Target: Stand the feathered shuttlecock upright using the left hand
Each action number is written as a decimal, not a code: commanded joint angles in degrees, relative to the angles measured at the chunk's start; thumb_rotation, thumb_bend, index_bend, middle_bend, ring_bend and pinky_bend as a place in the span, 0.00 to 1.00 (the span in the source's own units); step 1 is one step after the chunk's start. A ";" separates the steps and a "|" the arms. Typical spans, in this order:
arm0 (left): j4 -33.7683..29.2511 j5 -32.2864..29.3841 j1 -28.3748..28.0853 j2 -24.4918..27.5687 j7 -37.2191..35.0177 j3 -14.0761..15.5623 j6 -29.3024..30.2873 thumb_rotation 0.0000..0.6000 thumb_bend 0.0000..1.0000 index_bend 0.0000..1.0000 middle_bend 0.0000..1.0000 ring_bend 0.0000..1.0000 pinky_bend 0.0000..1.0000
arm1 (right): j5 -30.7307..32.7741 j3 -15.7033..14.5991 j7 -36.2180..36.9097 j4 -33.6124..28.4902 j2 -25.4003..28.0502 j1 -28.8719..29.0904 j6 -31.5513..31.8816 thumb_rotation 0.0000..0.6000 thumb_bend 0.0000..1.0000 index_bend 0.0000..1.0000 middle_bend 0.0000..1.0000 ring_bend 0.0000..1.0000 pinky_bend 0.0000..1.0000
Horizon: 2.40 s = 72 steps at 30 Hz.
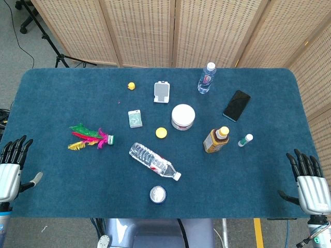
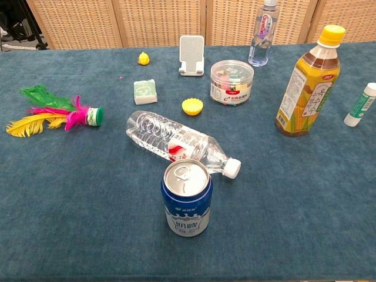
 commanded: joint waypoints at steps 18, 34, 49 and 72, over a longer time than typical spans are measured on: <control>0.17 -0.96 -0.47 0.31 -0.62 -0.14 -1.84 1.00 0.21 0.07 0.00 0.00 0.00 | 0.18 0.12 -0.06 -0.07 0.04 0.06 -0.14 1.00 0.00 0.00 0.00 0.00 0.00; -2.06 -4.95 -3.07 1.84 -1.58 -2.23 -7.24 1.00 0.22 0.10 0.00 0.00 0.00 | 0.05 0.04 0.04 -0.12 0.18 -0.10 0.09 1.00 0.00 0.00 0.00 0.00 0.00; -4.07 -29.74 -19.87 7.47 3.71 -13.66 -32.82 1.00 0.38 0.42 0.00 0.00 0.00 | -0.49 -0.51 -1.03 -0.08 -0.38 0.15 -0.60 1.00 0.00 0.00 0.00 0.00 0.00; 11.21 -57.10 -35.14 -3.83 20.68 -11.23 -42.59 1.00 0.39 0.42 0.00 0.00 0.00 | 0.60 -0.08 -0.11 0.60 -0.46 0.63 -1.55 1.00 0.00 0.00 0.00 0.00 0.00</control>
